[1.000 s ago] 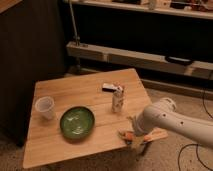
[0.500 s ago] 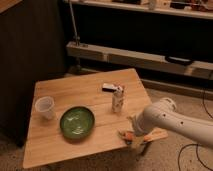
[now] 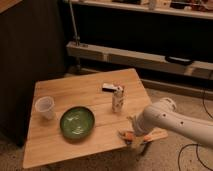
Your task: Pick up the ceramic cup
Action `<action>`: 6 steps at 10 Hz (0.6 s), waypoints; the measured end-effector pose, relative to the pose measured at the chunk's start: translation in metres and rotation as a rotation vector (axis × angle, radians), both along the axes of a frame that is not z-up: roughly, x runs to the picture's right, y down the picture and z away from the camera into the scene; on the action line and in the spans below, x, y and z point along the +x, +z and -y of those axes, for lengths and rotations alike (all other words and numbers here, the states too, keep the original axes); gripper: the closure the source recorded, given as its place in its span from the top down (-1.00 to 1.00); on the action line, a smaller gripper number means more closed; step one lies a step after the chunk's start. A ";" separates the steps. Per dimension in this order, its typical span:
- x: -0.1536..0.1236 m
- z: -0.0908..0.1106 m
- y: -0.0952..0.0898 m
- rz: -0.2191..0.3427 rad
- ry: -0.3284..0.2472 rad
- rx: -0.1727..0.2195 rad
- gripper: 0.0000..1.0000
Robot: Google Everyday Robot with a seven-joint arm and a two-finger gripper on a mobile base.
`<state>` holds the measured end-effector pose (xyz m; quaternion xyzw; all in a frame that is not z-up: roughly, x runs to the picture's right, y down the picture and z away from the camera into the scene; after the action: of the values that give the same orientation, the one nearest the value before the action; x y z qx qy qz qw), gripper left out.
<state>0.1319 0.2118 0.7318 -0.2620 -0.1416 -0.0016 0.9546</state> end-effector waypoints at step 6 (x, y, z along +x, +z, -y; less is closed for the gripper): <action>-0.046 0.060 -0.018 0.115 -0.095 0.097 0.60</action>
<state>0.0858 0.1513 0.7138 -0.2211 -0.1833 -0.0688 0.9554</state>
